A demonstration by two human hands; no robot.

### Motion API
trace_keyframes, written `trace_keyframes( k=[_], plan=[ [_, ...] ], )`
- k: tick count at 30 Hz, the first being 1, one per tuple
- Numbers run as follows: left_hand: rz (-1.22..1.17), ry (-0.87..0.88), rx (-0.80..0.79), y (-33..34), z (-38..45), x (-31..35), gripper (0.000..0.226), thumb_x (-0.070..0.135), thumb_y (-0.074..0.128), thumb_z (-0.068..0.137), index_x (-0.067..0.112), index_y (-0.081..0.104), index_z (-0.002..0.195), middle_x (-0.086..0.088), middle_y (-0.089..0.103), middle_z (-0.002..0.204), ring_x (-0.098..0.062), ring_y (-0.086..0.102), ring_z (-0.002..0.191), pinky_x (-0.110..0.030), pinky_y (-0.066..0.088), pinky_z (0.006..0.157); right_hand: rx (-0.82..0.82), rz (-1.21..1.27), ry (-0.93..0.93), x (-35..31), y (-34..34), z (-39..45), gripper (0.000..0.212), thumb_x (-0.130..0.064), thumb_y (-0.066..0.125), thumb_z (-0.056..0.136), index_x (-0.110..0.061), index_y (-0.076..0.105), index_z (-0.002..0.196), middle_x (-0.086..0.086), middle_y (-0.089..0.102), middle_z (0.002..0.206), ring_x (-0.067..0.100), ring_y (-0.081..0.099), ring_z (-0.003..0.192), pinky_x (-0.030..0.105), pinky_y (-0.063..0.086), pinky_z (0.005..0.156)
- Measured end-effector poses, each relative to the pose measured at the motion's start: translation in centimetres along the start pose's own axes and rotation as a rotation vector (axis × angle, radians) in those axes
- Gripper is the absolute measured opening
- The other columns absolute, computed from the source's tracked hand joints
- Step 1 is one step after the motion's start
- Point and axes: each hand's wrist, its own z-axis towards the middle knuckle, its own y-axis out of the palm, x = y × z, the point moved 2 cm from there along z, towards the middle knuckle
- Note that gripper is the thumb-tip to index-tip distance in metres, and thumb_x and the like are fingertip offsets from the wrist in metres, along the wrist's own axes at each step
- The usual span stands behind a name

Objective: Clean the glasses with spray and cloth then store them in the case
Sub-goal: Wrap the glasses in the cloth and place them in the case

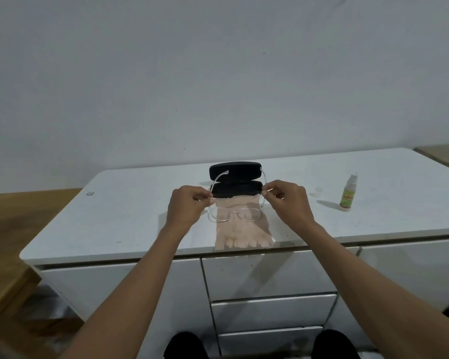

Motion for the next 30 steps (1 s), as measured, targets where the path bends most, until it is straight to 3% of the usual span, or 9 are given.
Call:
trace_keyframes(
  k=[14, 19, 23, 27, 30],
  plan=[
    [-0.073, -0.030, 0.003, 0.8, -0.5, -0.7, 0.014, 0.014, 0.089, 0.072, 0.018, 0.081, 0.083, -0.002, 0.078, 0.080, -0.019, 0.074, 0.077, -0.043, 0.061, 0.083, -0.018, -0.005, 0.003, -1.0, -0.5, 0.1, 0.009, -0.027, 0.073, 0.091, -0.024, 0.078, 0.098, -0.010, 0.072, 0.076, 0.008, 0.065, 0.069, 0.035, 0.057, 0.077],
    [-0.108, -0.025, -0.018, 0.3, -1.2, -0.3, 0.025, 0.015, 0.091, 0.071, 0.020, 0.078, 0.092, 0.002, 0.075, 0.077, -0.015, 0.063, 0.066, -0.036, 0.056, 0.076, -0.041, 0.004, 0.001, -1.2, -1.0, -0.8, 0.020, -0.035, 0.076, 0.086, -0.037, 0.068, 0.104, -0.010, 0.074, 0.088, 0.010, 0.068, 0.075, 0.033, 0.057, 0.076],
    [-0.089, -0.008, -0.001, -0.3, -2.1, -0.2, 0.027, 0.017, 0.091, 0.071, 0.018, 0.074, 0.091, 0.001, 0.072, 0.075, -0.016, 0.061, 0.068, -0.032, 0.051, 0.072, -0.045, -0.002, 0.026, -0.9, -1.4, -1.5, 0.035, -0.038, 0.079, 0.082, -0.033, 0.065, 0.113, -0.011, 0.071, 0.094, 0.014, 0.068, 0.081, 0.034, 0.055, 0.075],
    [-0.044, 0.087, -0.024, -0.7, -3.6, 0.4, 0.024, 0.020, 0.091, 0.070, 0.019, 0.070, 0.081, 0.000, 0.070, 0.071, -0.019, 0.063, 0.070, -0.026, 0.049, 0.068, 0.053, -0.075, -0.001, -0.7, -2.1, -2.6, 0.025, -0.030, 0.079, 0.079, -0.026, 0.061, 0.095, -0.008, 0.066, 0.080, 0.014, 0.061, 0.072, 0.035, 0.051, 0.067],
    [0.023, 0.156, -0.243, -0.6, -5.0, 1.5, 0.020, 0.027, 0.094, 0.067, 0.019, 0.078, 0.075, 0.004, 0.074, 0.074, -0.016, 0.064, 0.073, -0.020, 0.046, 0.063, -0.133, -0.131, -0.098, -1.4, -2.3, -3.3, 0.013, -0.027, 0.081, 0.076, -0.026, 0.068, 0.078, -0.008, 0.066, 0.067, 0.007, 0.057, 0.061, 0.031, 0.050, 0.063]
  ],
)
